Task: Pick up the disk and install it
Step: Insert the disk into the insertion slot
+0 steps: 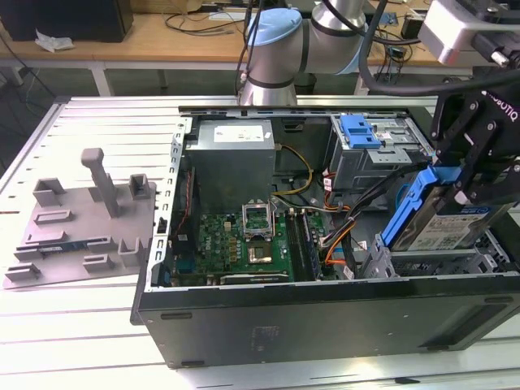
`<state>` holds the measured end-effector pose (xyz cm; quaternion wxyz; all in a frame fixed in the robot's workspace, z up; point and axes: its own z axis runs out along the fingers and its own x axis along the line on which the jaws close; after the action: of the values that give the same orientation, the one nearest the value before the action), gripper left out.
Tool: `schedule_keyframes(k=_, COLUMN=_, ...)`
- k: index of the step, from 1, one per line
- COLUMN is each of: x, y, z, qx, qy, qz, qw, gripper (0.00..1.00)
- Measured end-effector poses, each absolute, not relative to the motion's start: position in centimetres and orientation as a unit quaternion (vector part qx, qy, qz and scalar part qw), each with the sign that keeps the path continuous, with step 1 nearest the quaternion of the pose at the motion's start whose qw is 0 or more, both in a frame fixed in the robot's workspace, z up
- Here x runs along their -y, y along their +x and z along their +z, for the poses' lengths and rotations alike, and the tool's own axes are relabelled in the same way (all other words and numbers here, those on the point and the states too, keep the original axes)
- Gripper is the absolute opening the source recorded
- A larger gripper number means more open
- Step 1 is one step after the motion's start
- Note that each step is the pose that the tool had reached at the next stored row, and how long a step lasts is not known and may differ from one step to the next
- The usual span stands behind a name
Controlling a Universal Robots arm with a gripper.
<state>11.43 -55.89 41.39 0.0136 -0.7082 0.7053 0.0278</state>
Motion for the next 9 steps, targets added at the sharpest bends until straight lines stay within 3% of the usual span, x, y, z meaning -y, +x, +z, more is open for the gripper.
schedule_keyframes(k=9, x=55.89, y=11.43, z=40.64, qx=-0.705, qy=-0.708, qz=0.028, qw=0.014, gripper=0.37)
